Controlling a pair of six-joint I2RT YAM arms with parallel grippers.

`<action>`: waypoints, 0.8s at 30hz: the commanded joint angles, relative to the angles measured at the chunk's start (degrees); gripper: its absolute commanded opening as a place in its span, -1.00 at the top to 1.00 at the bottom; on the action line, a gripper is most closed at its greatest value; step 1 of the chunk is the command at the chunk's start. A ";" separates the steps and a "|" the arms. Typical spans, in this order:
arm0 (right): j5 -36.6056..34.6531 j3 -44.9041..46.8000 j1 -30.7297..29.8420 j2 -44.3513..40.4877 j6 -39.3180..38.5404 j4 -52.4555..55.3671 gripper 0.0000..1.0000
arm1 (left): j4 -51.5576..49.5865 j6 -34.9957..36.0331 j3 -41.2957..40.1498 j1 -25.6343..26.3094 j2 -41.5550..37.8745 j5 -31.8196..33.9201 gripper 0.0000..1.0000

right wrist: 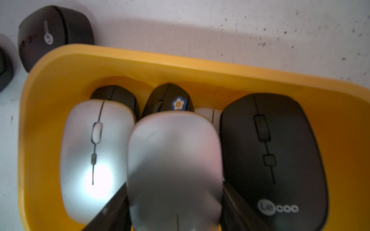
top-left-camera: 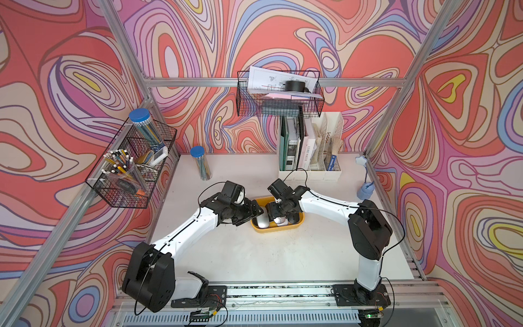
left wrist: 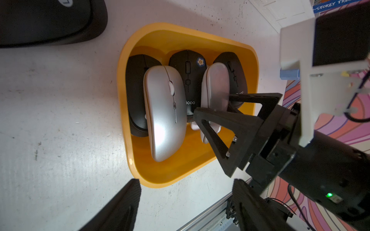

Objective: Put the mouse in the storage box
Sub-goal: Place the mouse in the storage box.

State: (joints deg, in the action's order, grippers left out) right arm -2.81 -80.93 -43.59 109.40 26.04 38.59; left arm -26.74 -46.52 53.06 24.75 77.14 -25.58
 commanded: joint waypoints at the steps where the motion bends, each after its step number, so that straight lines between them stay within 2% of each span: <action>1: -1.19 0.74 -0.27 1.18 -0.10 0.53 -0.34 | 0.27 0.54 -0.02 -0.16 0.72 -0.61 -0.57; 18: -1.06 0.87 -0.87 -0.47 0.21 0.49 -0.37 | -1.89 1.50 1.68 -0.07 0.64 0.53 -0.57; 24: -1.40 0.64 -1.34 -2.92 0.19 1.01 -0.41 | -6.42 3.64 4.42 -0.21 -0.16 4.86 -0.59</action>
State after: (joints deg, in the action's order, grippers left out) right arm -3.51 -80.66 -44.34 109.08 26.06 38.79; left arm -29.39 -45.15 54.85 24.75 77.49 -23.73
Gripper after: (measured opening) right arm 0.702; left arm 0.792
